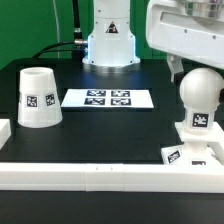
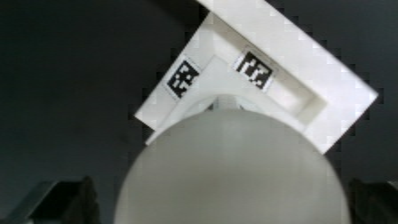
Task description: Assemble lamp
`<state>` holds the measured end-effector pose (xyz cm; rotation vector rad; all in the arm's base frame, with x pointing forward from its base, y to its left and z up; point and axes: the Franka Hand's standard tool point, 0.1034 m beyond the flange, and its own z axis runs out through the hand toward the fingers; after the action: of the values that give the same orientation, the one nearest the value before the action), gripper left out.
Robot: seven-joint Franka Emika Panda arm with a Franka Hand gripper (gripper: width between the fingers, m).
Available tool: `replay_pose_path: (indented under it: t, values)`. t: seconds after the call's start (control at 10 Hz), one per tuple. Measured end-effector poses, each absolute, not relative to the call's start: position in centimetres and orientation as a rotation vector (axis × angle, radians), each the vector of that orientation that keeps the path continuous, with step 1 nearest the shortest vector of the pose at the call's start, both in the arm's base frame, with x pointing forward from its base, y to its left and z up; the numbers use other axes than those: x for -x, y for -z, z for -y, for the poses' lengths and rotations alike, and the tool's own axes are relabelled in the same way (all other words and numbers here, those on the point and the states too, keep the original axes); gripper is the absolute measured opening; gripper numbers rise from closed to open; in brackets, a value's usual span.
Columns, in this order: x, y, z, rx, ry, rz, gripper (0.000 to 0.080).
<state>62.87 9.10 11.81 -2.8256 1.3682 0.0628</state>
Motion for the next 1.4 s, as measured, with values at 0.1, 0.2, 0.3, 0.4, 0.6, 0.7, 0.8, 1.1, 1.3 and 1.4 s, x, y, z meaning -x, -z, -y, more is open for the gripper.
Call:
replay_pose_path:
  t: [0.1,0.2,0.3,0.4,0.6,0.7,0.8,1.1,1.3,1.4]
  values:
    - [-63.09,-11.99,-9.4,2.904,-0.045,-1.17,0.0699]
    - [-63.31,-12.09,-9.68,2.966,-0.027,-0.98,0.0699]
    - [-63.52,-12.19,-9.94,3.008,-0.009,-0.821,0.0699]
    - [-63.58,-12.24,-9.83,3.051,-0.003,-0.635,0.0699]
    - [-63.58,-12.19,-9.76,3.087,-0.001,-0.433,0.0699]
    - [-63.58,-12.19,-9.72,3.102,0.0,-0.311,0.0699]
    - [-63.59,-12.23,-9.72,3.114,0.003,-0.175,0.0699]
    - [-63.76,-12.43,-9.95,3.118,0.023,0.263,0.0699]
    - [-63.84,-12.41,-9.97,3.087,0.032,0.585,0.0699]
    - [-63.84,-12.38,-9.84,3.063,0.031,0.713,0.0699]
